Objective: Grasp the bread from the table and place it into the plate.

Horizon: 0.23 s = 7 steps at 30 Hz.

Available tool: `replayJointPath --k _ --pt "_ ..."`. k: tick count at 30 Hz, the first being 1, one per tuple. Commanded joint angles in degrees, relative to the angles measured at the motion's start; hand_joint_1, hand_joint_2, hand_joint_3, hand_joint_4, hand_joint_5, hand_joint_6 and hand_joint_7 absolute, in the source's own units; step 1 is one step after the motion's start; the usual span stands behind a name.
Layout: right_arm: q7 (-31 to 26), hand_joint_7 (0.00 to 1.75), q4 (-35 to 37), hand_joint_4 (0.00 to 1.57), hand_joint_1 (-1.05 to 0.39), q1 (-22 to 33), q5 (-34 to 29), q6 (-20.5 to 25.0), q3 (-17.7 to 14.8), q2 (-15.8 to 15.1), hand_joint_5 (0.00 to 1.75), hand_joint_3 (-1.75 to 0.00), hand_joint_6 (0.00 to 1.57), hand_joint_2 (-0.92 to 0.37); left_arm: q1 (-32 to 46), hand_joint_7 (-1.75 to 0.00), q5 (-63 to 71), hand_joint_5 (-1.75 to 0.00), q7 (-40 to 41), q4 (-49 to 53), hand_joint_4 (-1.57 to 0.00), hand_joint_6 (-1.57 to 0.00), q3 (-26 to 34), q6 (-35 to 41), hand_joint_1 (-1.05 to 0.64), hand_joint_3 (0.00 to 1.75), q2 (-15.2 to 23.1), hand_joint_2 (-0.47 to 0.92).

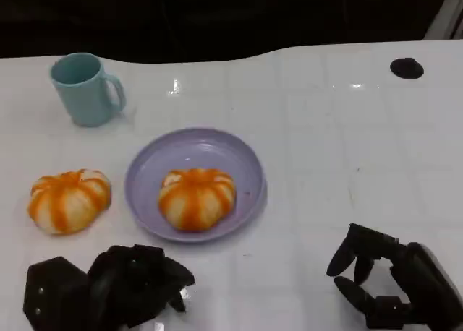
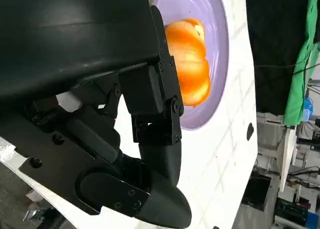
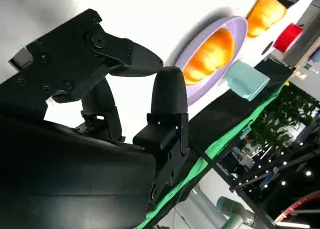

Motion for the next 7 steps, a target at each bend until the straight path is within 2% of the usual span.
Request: replayJointPath --k 1,7 --pt "-0.8 1.49 0.1 0.6 -0.33 -0.6 -0.7 -0.3 -1.1 -0.8 1.75 -0.94 0.54 -0.54 0.0 -0.39 -0.1 -1.53 -0.4 0.5 -0.89 -1.53 0.2 -0.4 -1.05 0.31 0.7 0.61" --pt "-0.5 1.49 -0.1 0.6 -0.34 -0.8 -1.2 0.4 -1.3 -0.8 1.75 -0.91 0.55 -0.56 -0.2 -0.39 0.2 -1.52 -0.1 0.3 -0.89 -1.53 0.2 -0.2 -1.05 0.31 0.9 0.61"
